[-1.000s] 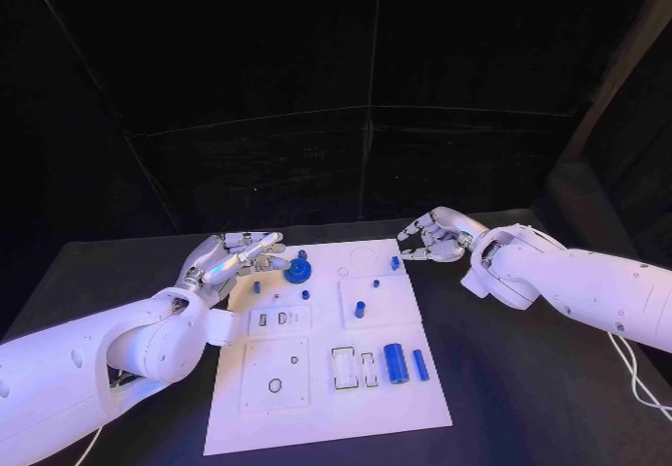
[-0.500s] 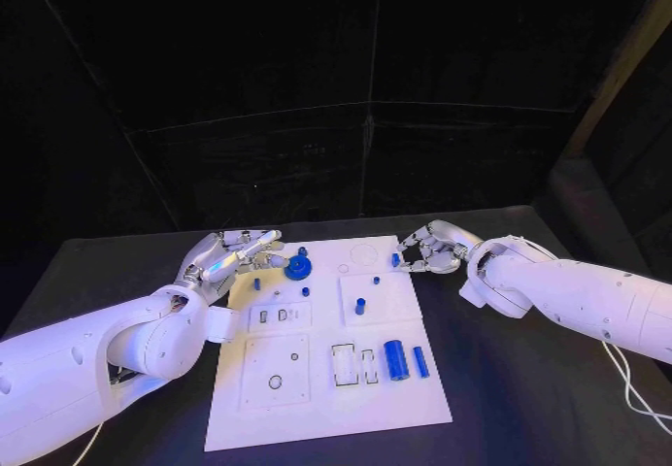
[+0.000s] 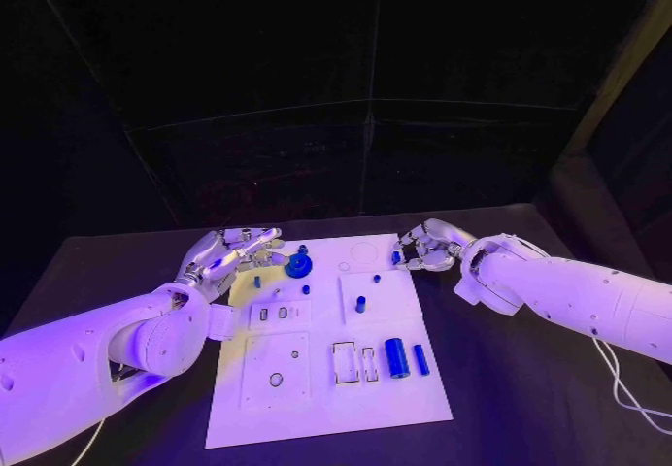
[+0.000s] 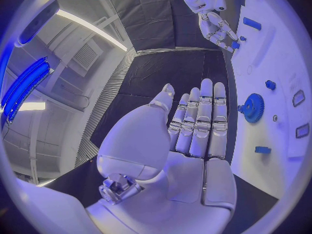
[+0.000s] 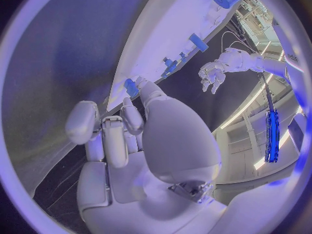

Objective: Assemble the parts on the task board

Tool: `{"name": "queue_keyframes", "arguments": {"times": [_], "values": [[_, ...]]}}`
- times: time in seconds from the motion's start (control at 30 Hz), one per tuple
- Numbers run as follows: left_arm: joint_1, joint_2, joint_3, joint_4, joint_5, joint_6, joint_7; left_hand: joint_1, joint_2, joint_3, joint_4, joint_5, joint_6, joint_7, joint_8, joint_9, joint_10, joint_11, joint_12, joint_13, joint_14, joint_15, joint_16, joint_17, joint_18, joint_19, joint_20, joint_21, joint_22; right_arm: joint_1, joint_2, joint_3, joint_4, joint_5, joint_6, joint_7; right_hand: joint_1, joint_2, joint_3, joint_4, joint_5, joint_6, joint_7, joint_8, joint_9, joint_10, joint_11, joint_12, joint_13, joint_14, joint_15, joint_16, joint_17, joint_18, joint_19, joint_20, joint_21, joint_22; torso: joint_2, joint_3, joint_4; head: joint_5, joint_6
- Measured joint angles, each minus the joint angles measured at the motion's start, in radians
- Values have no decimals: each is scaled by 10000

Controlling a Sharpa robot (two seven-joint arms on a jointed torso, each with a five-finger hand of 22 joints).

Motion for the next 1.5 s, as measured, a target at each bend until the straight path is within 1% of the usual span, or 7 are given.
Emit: {"name": "queue_keyframes", "arguments": {"times": [0.37, 0.63, 0.73, 0.8, 1.0, 1.2, 1.5], "values": [[-1, 2, -1, -17, 1, 14, -3, 0, 0, 0, 0, 0, 0, 0, 0, 0, 0, 0, 0, 0, 0, 0, 0, -1, 1, 0, 0, 0, 1, -1, 216, 2, -236, -22, 18, -80, -36, 220, -3, -108, -55, 432, -95, 198, 55, 202, -89, 218, 299, 0, 0, 41, 7, 0, 41, 36, 79, 205, 0, 0, 12, 78, -44], [-2, 6, -1, -17, 1, 25, -5, 0, 0, 0, 0, 0, 0, 0, 0, 0, 0, 0, 0, 0, 0, 0, 0, -2, 1, 0, 0, 0, 2, -1, 257, 2, -324, -35, 51, -115, -70, 398, 39, -205, -371, 968, -185, 407, 82, 329, -144, 355, 466, -38, -37, 40, 6, -1, 111, -35, 123, 285, 0, 8, 0, 74, -62], [-2, 5, -1, -14, 2, 30, -6, 0, 0, 0, 0, 0, 0, 0, 0, 0, 0, 0, 0, 0, 0, 0, 0, 0, 1, 0, 1, 0, 2, -1, 265, 2, -342, -39, 63, -124, -63, 405, 78, -244, -429, 1105, -226, 462, 82, 364, -180, 360, 492, -10, -66, 40, 6, -1, 111, -35, 123, 294, 0, 10, -1, 65, -63], [-2, 5, -1, -13, 3, 33, -7, 0, 0, 0, 0, 0, 0, 0, 0, 0, 0, 0, 0, 0, 0, 0, 0, 6, 1, -1, 0, 0, 3, -1, 274, 2, -352, -41, 70, -128, -56, 476, 100, -266, -439, 1129, -250, 464, 82, 364, -180, 380, 513, -2, -81, 40, 6, 0, 110, -34, 123, 298, 0, 11, -1, 59, -68], [-2, 2, -1, -9, 3, 40, -9, 0, 0, 0, 0, 0, 0, 0, 0, 0, 0, 0, 0, 0, 0, 0, 0, 6, 1, -1, 1, 0, 4, -1, 317, 2, -358, -47, 80, -131, -74, 501, 140, -305, -467, 1348, -303, 517, 81, 399, -215, 409, 557, -34, -113, 62, 5, 0, 146, -70, 159, 320, 0, 14, -1, 59, -81], [-2, -1, -1, -8, 3, 44, -10, 0, 0, 0, 0, 0, 0, 0, 0, 0, 0, 0, 0, 0, 0, 0, 0, 5, 1, -1, 1, 0, 4, -1, 329, 3, -357, -51, 56, -103, -66, 645, 236, -402, -519, 1593, -402, 574, 72, 508, -325, 565, 708, -33, -184, 80, 5, -1, 183, -107, 160, 385, -1, 17, -1, 72, -90], [-1, -40, -1, 10, 3, 49, -11, 0, 0, 0, 0, 0, 0, 0, 0, 0, 0, 0, 0, 0, 0, 0, 0, 15, 1, -1, 1, 0, -7, -1, 324, 4, -303, -36, -186, 24, -160, 765, 347, -396, -547, 1792, -460, 586, 57, 577, -394, 642, 805, -33, -255, 117, 4, -1, 238, -163, 203, 469, -2, 17, 0, 105, -105]]}}
